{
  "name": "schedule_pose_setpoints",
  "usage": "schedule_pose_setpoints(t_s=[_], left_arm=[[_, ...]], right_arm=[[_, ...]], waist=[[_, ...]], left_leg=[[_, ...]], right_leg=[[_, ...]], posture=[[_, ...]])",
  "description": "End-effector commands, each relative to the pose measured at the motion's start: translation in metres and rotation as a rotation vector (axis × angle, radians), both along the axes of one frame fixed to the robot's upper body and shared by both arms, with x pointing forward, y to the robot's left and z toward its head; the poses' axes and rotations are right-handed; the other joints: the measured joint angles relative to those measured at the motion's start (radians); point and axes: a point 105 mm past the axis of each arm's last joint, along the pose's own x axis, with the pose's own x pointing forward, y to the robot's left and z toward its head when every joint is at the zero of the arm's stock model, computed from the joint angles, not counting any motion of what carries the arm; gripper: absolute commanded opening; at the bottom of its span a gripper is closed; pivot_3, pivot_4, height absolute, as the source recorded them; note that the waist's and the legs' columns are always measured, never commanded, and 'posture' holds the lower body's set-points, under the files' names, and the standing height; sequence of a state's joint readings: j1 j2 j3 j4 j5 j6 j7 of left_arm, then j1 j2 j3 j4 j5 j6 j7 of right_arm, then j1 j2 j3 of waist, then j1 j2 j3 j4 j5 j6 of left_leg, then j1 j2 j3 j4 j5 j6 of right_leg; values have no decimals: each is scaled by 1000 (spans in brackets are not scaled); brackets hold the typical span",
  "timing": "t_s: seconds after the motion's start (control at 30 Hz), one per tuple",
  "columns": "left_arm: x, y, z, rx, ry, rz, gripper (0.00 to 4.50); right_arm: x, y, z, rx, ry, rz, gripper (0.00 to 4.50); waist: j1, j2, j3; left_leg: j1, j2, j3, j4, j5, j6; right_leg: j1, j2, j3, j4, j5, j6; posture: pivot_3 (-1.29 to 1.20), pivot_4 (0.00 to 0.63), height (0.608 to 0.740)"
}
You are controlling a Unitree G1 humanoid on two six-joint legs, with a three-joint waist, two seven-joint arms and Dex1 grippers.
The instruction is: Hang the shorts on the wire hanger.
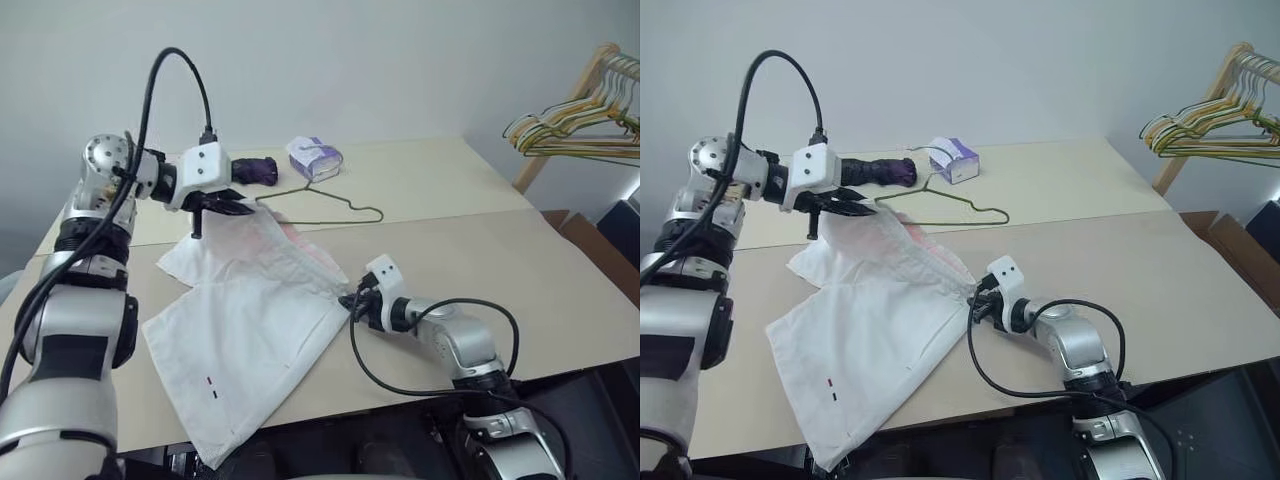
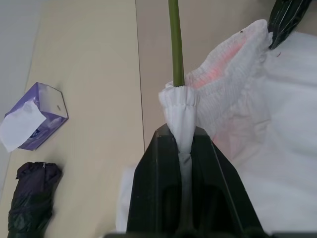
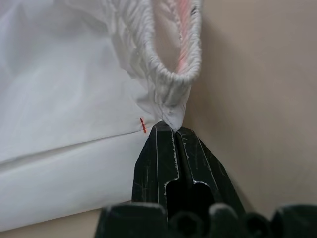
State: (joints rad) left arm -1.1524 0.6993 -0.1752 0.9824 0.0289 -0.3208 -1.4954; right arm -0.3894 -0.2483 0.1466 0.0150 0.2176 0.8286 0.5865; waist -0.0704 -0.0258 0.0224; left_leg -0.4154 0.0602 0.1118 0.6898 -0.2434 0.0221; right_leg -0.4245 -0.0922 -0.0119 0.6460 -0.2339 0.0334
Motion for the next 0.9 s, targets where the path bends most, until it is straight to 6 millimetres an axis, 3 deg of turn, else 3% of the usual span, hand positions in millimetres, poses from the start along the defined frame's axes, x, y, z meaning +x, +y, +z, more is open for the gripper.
schedule_pose_setpoints(t_s=[0.03,0.4,0.9], left_arm=[[-11,5,18,-32,-31,-55,0],[-24,27,6,9,11,-43,0],[-23,38,-8,66,3,-11,0]], right_arm=[[20,-17,22,-2,-84,-78,31],[32,-74,48,-77,-177,-112,31],[39,-94,60,-116,-217,-147,31]], waist=[[0,0,0],[4,0,0],[6,0,0]], left_leg=[[0,0,0,0,0,0],[0,0,0,2,-1,1],[0,0,0,3,-1,1]], right_leg=[[0,0,0,0,0,0],[1,0,0,0,0,0],[1,0,0,0,0,0]], posture=[[-28,0,740],[-9,0,740],[-11,0,740]])
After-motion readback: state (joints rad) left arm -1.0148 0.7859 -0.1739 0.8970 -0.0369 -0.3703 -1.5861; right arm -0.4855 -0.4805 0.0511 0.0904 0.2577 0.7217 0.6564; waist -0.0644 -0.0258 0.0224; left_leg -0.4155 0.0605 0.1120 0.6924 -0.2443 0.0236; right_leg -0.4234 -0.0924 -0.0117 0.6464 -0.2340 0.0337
